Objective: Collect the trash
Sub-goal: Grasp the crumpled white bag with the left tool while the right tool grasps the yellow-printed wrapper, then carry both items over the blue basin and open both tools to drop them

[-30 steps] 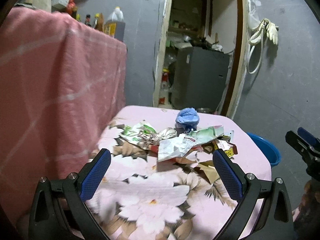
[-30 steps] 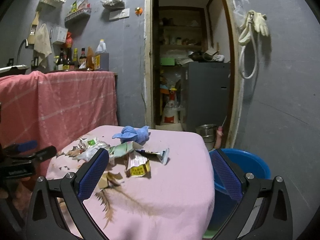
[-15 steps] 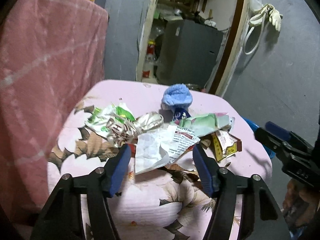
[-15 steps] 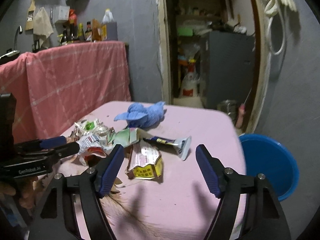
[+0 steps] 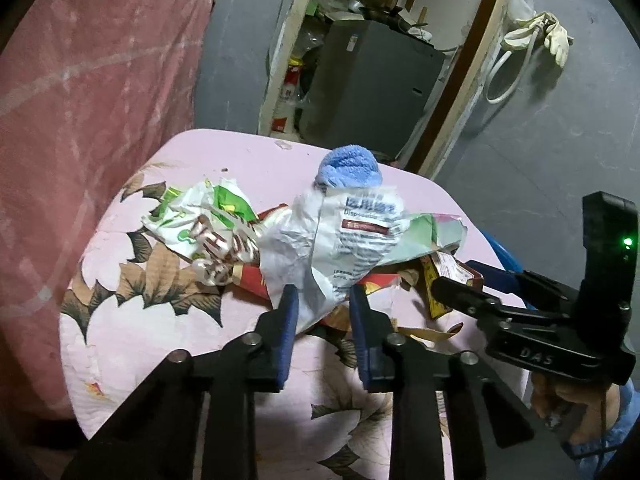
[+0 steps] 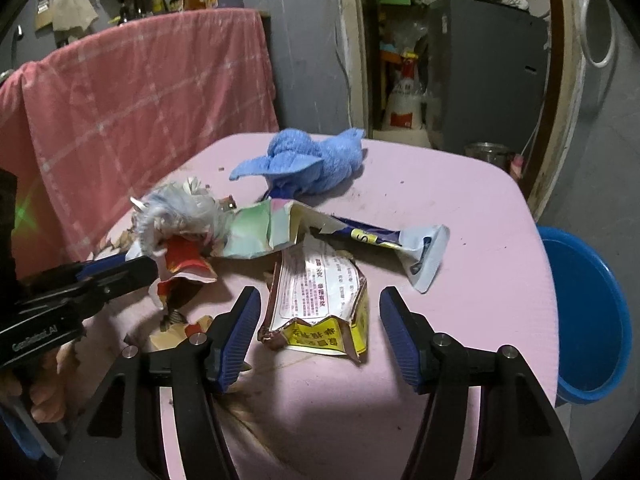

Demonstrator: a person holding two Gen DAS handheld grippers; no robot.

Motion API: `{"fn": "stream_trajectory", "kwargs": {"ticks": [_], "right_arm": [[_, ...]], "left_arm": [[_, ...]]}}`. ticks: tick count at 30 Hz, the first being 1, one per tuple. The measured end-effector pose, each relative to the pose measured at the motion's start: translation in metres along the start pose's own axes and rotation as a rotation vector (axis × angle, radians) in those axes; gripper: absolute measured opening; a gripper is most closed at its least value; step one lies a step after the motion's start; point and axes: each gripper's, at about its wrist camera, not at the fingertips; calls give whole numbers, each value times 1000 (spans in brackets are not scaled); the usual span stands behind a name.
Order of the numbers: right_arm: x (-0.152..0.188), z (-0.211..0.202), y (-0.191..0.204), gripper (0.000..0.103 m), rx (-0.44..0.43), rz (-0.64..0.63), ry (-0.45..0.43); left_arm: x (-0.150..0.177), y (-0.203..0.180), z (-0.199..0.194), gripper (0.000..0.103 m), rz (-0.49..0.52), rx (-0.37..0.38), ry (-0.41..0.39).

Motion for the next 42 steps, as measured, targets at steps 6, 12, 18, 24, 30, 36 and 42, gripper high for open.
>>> {"fn": "stream_trajectory", "kwargs": {"ticks": [6, 12, 18, 24, 30, 36, 42], "right_arm": [[3, 3, -2, 55, -12, 15, 18], [7, 1, -6, 54, -25, 51, 21], [11, -7, -9, 50, -34, 80, 8], [22, -29, -14, 47, -49, 128, -47], [31, -67, -19, 47, -29, 149, -190], [20, -120, -35, 47, 53, 137, -402], [7, -164, -66, 48, 183, 88, -570]], "left_arm": [[1, -2, 1, 7, 2, 9, 2], [4, -6, -6, 2, 0, 15, -7], [12, -18, -18, 0, 24, 10, -32], [22, -34, -32, 0, 43, 13, -74], [20, -60, -45, 0, 88, 27, -170], [10, -109, -45, 0, 173, 73, -300], [-5, -160, -28, 0, 192, 146, -381]]}}
Point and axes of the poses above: each gripper's, at about its wrist camera, not at the fingertips, and z roughly the way its jaws point, y to its left, x to its underside, and after that the axes turned 8 degrees about -y, right-handed
